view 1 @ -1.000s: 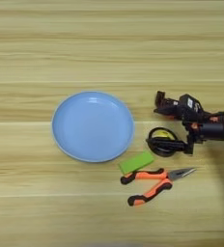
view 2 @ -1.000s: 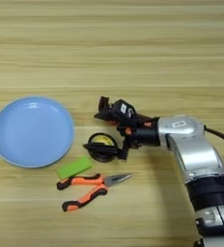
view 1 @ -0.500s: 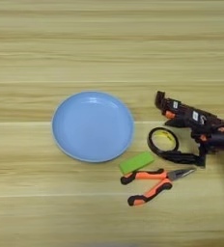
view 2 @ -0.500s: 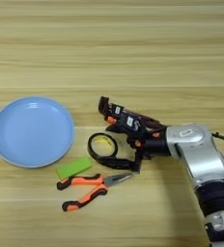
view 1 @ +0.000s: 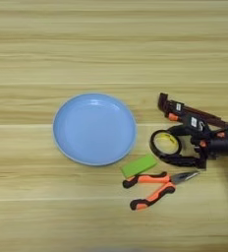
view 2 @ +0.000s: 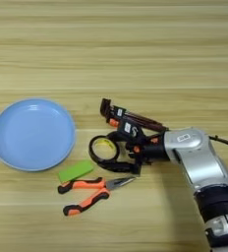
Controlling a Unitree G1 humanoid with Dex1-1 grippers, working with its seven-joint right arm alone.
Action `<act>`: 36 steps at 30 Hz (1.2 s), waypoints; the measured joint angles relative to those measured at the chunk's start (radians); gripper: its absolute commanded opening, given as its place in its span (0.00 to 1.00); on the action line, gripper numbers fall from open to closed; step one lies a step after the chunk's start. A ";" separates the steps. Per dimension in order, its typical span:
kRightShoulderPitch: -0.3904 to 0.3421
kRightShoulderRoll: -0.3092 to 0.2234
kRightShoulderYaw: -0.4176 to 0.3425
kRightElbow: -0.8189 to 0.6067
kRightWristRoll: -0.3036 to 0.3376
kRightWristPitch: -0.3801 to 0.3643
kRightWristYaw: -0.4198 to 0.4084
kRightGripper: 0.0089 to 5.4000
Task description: Move the objects on the table
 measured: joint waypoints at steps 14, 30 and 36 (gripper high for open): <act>-0.010 0.037 -0.041 -0.142 0.071 0.067 -0.021 0.75; -0.095 0.120 0.041 -0.225 0.067 0.122 -0.077 0.75; -0.139 0.183 0.125 -0.218 0.035 0.141 -0.099 0.75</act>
